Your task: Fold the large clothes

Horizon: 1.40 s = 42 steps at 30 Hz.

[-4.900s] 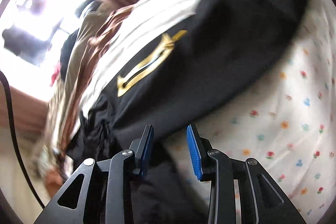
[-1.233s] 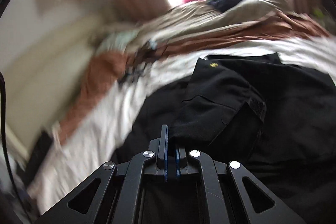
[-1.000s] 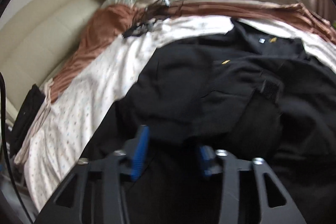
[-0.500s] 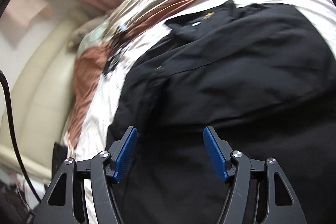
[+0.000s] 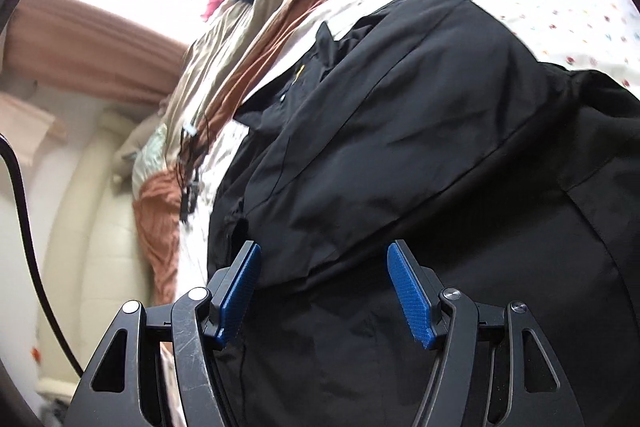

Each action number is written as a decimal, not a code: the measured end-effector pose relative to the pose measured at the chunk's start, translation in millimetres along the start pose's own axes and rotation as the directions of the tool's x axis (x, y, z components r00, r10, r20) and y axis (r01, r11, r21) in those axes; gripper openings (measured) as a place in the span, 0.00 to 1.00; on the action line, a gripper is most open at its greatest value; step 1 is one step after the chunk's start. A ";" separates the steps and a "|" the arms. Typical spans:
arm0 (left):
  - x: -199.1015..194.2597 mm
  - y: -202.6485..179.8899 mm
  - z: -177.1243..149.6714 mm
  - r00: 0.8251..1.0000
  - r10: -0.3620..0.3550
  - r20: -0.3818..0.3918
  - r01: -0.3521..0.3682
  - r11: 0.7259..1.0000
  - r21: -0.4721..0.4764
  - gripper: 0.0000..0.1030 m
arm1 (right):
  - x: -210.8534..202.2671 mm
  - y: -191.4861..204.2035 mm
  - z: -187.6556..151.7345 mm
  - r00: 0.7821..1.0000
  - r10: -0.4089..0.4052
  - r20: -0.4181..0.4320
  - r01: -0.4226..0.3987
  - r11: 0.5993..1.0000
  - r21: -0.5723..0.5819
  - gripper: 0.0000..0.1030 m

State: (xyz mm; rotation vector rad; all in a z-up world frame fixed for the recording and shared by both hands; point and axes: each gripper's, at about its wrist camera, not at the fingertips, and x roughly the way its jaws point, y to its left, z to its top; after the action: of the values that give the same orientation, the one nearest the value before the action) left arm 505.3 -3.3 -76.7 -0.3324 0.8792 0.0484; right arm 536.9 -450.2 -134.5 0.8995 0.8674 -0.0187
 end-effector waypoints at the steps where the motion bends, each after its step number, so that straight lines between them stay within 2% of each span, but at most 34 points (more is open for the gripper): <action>1: 7.7 -7.9 1.3 1.000 -0.009 -0.009 0.009 1.000 0.015 0.72 | -1.8 -2.9 1.0 1.000 0.004 0.006 -0.004 1.000 0.009 0.64; 8: 73.7 -89.7 6.8 0.993 -0.081 -0.083 0.093 0.983 0.157 0.72 | 1.5 -21.9 8.3 0.998 0.056 0.017 -0.058 0.993 0.102 0.64; 10: 92.9 -116.7 5.0 0.989 -0.101 -0.107 0.121 0.971 0.207 0.72 | 0.8 -27.9 10.5 0.998 0.058 0.028 -0.061 0.989 0.134 0.64; 15: 132.9 -159.2 -0.6 0.987 -0.068 -0.148 0.113 0.940 0.321 0.72 | -5.8 -45.3 19.1 0.997 0.019 0.070 -0.030 0.985 0.172 0.64; 19: 165.9 -173.6 -3.0 0.987 0.008 -0.162 0.056 0.921 0.386 0.72 | -17.4 -74.6 22.2 0.992 0.000 0.124 -0.036 0.957 0.287 0.64; 21: 179.8 -175.2 -2.0 0.985 0.042 -0.169 0.030 0.916 0.401 0.72 | -24.1 -89.2 24.1 0.987 -0.005 0.163 -0.054 0.935 0.351 0.64; 23: 188.8 -172.9 1.3 0.984 0.069 -0.166 0.005 0.913 0.408 0.72 | -29.8 -94.6 27.6 0.981 -0.023 0.192 -0.049 0.931 0.362 0.64; 28: 191.4 -156.3 22.4 0.988 0.104 -0.118 -0.047 0.912 0.407 0.72 | -36.6 -101.4 31.2 0.970 -0.035 0.243 -0.063 0.921 0.384 0.64; 31: 187.7 -141.4 39.7 0.985 0.158 -0.065 -0.118 0.904 0.410 0.72 | -44.6 -112.6 30.4 0.957 -0.057 0.285 -0.071 0.904 0.421 0.64; 35: 185.8 -111.5 60.3 0.979 0.198 -0.053 -0.167 0.919 0.357 0.72 | -56.6 -116.9 32.8 0.936 -0.080 0.342 -0.084 0.894 0.440 0.64; 37: 182.7 -94.0 68.9 0.978 0.202 -0.050 -0.177 0.932 0.318 0.72 | -55.5 -115.0 34.0 0.937 -0.082 0.340 -0.079 0.897 0.434 0.64; 42: 182.1 -72.7 78.1 0.982 0.181 -0.054 -0.162 0.954 0.254 0.72 | -34.6 -107.9 36.5 0.958 -0.048 0.282 -0.076 0.909 0.410 0.64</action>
State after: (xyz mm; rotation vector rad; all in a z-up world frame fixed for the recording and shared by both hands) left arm 693.1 -65.5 -150.2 -0.0221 0.9770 0.0855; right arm 499.1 -556.3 -172.9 1.2694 0.5900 -0.3274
